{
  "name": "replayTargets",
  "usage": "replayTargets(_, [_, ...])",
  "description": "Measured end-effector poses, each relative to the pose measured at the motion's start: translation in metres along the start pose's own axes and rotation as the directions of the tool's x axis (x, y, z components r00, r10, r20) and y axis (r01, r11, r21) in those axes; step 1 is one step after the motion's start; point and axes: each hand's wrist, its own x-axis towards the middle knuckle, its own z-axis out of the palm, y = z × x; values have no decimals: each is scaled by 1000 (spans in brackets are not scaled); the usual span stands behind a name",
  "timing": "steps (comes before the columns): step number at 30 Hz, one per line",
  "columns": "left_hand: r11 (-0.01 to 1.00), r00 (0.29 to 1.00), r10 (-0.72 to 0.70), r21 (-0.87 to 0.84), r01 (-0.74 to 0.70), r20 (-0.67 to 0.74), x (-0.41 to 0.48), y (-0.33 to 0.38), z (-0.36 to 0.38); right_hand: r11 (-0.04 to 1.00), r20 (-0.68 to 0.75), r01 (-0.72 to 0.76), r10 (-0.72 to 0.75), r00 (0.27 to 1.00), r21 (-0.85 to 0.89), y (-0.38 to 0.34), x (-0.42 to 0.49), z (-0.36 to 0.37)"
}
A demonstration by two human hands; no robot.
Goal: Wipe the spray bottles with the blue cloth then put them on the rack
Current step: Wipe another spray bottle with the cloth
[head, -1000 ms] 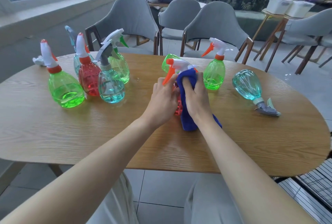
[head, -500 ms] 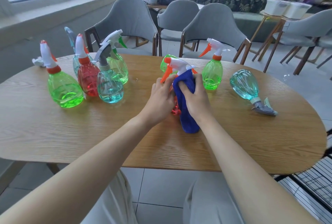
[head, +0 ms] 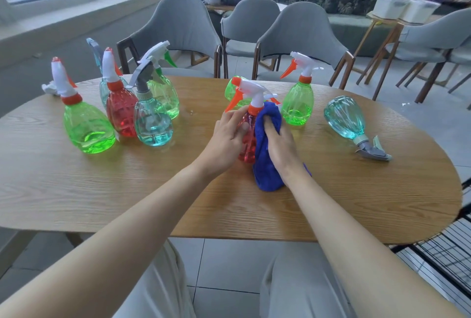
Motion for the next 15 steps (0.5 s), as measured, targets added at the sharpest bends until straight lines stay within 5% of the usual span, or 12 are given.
replayTargets(5, [999,1000,-21,-26,22,16,1,-3,-2,992,-3,45,-46,999,-119,-5,6,6])
replayTargets(11, [997,1000,-8,-70,7,-7,2,-3,-1,1000,52,25,-26,998,8,7,4,-5])
replayTargets(15, [993,999,-39,-108,37,-14,2,1,-5,988,76,83,-74,994,-129,15,-2,-10])
